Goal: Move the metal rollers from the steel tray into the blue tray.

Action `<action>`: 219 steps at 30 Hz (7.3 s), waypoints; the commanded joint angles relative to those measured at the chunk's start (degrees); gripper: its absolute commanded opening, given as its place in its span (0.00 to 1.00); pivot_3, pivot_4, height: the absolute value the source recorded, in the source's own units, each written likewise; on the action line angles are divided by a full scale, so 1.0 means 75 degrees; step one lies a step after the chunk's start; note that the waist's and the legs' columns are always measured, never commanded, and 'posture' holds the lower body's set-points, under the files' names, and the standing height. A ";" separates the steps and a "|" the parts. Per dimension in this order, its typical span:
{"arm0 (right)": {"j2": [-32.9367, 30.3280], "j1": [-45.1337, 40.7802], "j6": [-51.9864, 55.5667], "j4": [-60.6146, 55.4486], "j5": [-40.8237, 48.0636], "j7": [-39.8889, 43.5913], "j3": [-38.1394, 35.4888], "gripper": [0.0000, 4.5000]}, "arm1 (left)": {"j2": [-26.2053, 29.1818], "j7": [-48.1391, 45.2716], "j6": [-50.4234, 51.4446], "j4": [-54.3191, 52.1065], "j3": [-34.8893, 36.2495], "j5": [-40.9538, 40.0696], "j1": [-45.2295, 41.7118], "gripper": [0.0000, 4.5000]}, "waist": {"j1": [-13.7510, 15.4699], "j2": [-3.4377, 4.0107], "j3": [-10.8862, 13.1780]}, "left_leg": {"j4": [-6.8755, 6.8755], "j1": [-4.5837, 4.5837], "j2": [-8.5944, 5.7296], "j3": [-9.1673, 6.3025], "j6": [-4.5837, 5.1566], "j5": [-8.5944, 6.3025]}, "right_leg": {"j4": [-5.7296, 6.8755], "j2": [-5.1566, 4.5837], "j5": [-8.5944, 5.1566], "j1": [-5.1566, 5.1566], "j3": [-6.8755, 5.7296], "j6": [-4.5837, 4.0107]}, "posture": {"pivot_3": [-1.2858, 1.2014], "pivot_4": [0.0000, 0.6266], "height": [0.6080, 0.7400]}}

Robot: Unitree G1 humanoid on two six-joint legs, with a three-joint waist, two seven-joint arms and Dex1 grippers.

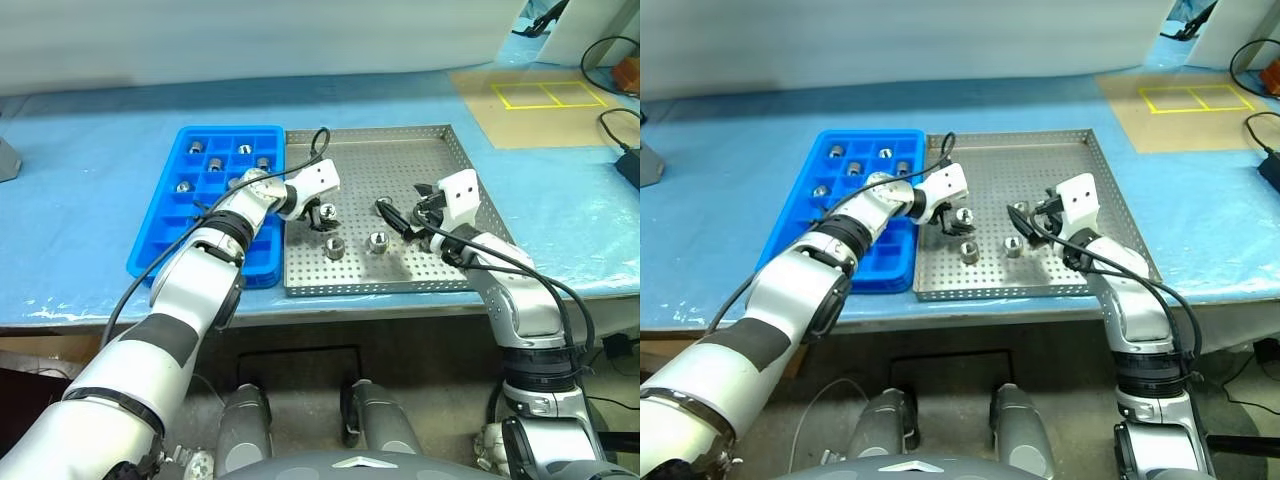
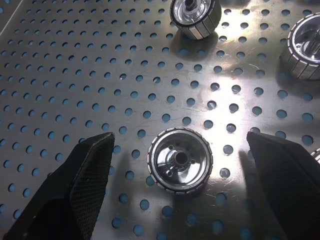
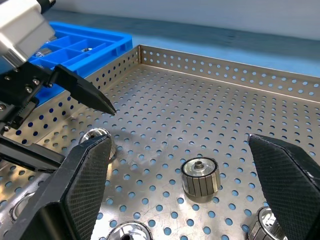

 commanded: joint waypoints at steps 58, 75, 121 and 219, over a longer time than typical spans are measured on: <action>0.2040 -0.4212 -0.3389 0.6509 -0.0069 0.3438 0.1415 1.00 | 0.1082 0.6220 0.4198 -1.1546 0.3993 -0.2257 0.7210 0.37 | 0.0685 0.0005 0.0000 | -0.0018 -0.0063 0.0048 -0.0021 -0.0009 0.0001 | -0.0038 -0.0008 0.0022 -0.0044 -0.0045 -0.0009 | 0.53 0.24 1.00; 0.1859 -0.4087 -0.3799 0.6826 -0.0237 0.3537 0.1102 1.00 | 0.1136 0.6009 0.4826 -1.1230 0.3864 -0.2671 0.7308 0.57 | 0.0631 0.0005 0.0000 | -0.0011 -0.0031 0.0058 -0.0016 -0.0019 0.0007 | 0.0001 -0.0005 0.0022 -0.0037 -0.0040 -0.0010 | 0.51 0.24 1.00; -0.1143 -0.0424 -0.1556 0.2004 0.0263 0.1627 -0.1082 1.00 | 0.1203 -0.2208 0.2454 -0.5295 -0.0418 -0.2489 0.2881 0.87 | -0.0669 0.0011 -0.0003 | 0.0039 -0.0022 0.0002 0.0024 0.0063 -0.0010 | -0.0045 0.0003 0.0036 0.0001 0.0011 0.0014 | 0.27 0.24 1.00; -0.0943 -0.0011 -0.0695 0.0195 0.0694 0.1591 -0.0620 1.00 | 0.0089 0.1505 0.2084 -0.6084 0.1457 -0.3222 0.3241 0.84 | 0.0088 0.0016 -0.0003 | 0.0031 -0.0041 0.0003 0.0001 0.0032 -0.0021 | -0.0047 -0.0011 0.0038 -0.0009 -0.0010 0.0017 | 0.32 0.24 1.00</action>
